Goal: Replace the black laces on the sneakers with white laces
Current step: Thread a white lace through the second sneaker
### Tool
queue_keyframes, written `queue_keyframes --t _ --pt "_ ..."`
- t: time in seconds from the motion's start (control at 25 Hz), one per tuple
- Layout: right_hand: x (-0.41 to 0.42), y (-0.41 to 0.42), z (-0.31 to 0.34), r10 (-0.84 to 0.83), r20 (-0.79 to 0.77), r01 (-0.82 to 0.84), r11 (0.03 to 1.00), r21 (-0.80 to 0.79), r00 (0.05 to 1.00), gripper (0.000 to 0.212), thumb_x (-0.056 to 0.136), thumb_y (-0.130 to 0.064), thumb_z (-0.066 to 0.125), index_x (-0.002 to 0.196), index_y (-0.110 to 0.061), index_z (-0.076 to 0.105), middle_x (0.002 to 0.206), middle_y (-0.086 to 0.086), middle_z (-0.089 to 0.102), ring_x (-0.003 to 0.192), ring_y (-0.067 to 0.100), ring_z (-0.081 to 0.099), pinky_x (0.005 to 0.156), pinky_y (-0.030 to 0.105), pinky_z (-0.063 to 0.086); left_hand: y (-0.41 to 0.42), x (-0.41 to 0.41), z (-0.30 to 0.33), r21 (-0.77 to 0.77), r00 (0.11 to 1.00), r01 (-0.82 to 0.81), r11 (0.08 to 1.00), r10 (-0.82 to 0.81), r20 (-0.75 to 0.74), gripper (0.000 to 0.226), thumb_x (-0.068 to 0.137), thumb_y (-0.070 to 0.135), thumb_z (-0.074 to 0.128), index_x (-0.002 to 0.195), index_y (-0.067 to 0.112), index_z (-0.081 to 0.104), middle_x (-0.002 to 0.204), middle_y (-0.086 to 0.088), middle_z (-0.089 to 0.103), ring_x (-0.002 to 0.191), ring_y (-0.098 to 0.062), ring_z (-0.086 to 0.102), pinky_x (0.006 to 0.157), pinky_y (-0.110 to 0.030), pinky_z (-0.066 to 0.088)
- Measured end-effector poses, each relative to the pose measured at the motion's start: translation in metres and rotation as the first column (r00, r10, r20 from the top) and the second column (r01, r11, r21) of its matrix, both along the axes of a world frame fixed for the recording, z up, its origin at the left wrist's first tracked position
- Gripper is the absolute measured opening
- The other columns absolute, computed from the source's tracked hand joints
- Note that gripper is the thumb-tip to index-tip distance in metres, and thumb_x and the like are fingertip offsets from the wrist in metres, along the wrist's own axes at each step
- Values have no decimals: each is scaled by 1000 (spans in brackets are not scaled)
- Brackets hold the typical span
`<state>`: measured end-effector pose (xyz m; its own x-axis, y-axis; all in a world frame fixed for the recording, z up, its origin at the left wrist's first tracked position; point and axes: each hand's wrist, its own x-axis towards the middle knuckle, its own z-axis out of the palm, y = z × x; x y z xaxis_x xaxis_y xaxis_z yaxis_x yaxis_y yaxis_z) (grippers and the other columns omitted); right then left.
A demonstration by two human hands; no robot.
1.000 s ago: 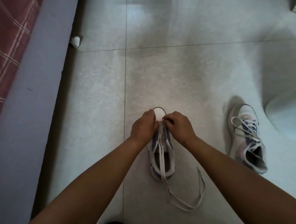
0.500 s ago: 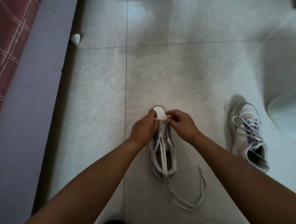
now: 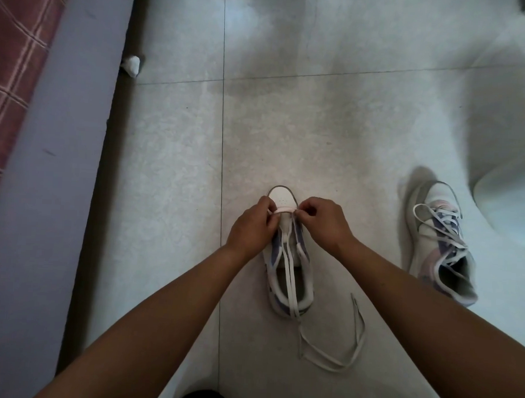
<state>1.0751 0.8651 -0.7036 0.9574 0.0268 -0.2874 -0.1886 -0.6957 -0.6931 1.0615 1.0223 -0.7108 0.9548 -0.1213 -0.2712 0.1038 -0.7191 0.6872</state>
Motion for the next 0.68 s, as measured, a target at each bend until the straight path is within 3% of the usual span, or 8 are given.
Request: queue_keyframes --t 0.12,0.24,0.4,0.48,0.6,0.68 --pt "-8 -2 -2 58 90 -58 998 3 994 12 90 -11 58 95 -5 68 93 9 66 85 21 61 78 31 49 2 -1 1 -29 998 -49 998 48 -31 12 96 24 49 100 13 50 77 -3 60 70 -19 58 66 -36 50" --pt "-15 -5 -6 195 169 -174 976 -134 966 16 91 -6 52 100 -2 64 99 13 62 89 27 59 76 34 46 3 -2 4 -61 997 -63 996 60 -52 13 97 24 49 102 12 49 78 1 58 72 -17 57 66 -31 48" --pt "-25 2 13 -42 168 45 999 -17 985 22 94 -14 49 115 -9 54 112 7 58 93 20 58 75 30 47 0 -16 12 -119 982 -172 978 161 -100 23 97 28 48 116 18 39 73 4 57 64 -10 57 56 -24 47" --pt "-43 10 27 0 184 27 989 -143 983 22 94 -26 50 110 -11 53 109 7 50 89 20 54 68 31 46 -1 -31 15 -142 951 -273 952 244 -191 31 95 26 50 121 19 36 82 0 58 65 -9 56 52 -19 41" --pt "-76 26 47 261 -33 -239 816 -526 965 43 91 -40 45 123 -14 51 114 9 41 102 27 43 76 36 40 -4 -63 18 -138 902 -355 924 301 -309 46 90 20 54 131 16 33 116 -8 48 95 -17 54 72 -21 44" --pt "-92 32 54 293 -213 -362 730 -580 932 52 89 -45 43 132 -15 44 120 10 37 111 29 36 83 39 37 -7 -84 22 -111 905 -336 935 288 -313 52 90 20 55 135 14 31 130 -8 37 112 -18 45 89 -23 40"
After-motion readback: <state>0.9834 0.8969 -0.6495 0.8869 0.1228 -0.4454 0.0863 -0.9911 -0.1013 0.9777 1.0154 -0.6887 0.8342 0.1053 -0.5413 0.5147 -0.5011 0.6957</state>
